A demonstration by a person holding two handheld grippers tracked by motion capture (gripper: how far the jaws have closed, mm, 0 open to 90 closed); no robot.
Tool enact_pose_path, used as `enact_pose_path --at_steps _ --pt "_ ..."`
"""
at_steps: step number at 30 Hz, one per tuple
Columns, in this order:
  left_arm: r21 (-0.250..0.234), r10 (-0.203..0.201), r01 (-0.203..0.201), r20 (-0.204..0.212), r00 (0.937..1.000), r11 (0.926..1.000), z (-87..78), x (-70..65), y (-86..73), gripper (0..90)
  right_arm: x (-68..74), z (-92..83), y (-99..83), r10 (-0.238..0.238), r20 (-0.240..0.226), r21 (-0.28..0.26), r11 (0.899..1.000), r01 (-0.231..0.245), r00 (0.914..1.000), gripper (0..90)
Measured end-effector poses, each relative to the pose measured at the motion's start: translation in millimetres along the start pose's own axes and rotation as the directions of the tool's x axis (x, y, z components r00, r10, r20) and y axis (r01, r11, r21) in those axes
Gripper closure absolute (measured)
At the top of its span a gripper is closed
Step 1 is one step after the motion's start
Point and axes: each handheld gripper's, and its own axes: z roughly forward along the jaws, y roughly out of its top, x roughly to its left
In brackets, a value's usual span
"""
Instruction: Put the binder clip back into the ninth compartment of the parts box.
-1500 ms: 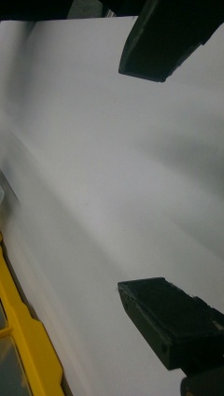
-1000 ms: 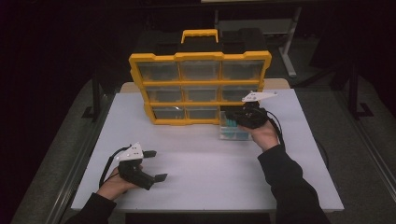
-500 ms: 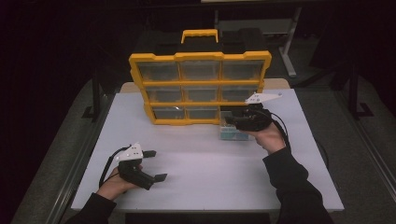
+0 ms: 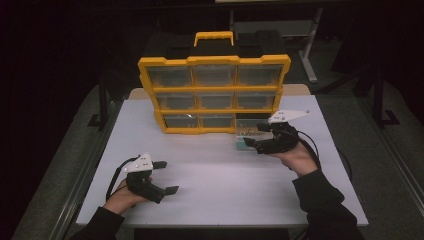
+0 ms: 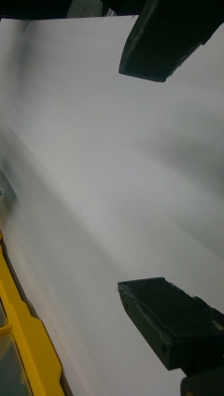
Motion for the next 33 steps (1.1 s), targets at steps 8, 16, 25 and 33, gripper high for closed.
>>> enact_pose_path --at_steps 8,16,25,33 --pt "0.001 0.0 0.0 0.0 1.0 1.0 0.0 -0.1 -0.1 0.0 11.8 -8.6 -16.0 -0.023 0.006 -0.014 1.0 0.023 0.9997 12.5" --pt "0.003 -0.002 0.002 0.002 1.0 1.0 0.0 -0.4 0.0 0.0 21.8 -12.9 -40.3 -0.027 0.008 0.004 1.0 0.027 0.9996 2.6" --pt "0.002 0.001 -0.001 0.0 1.0 1.0 -0.3 -0.2 0.0 0.0 26.3 -12.9 -75.0 0.003 0.024 0.023 1.0 -0.004 0.9997 0.0" --pt "0.006 0.0 0.0 -0.001 1.0 1.0 0.0 -0.4 -0.4 0.0 27.3 -11.8 -100.9 -0.013 0.022 0.056 0.998 0.012 0.9997 0.0"
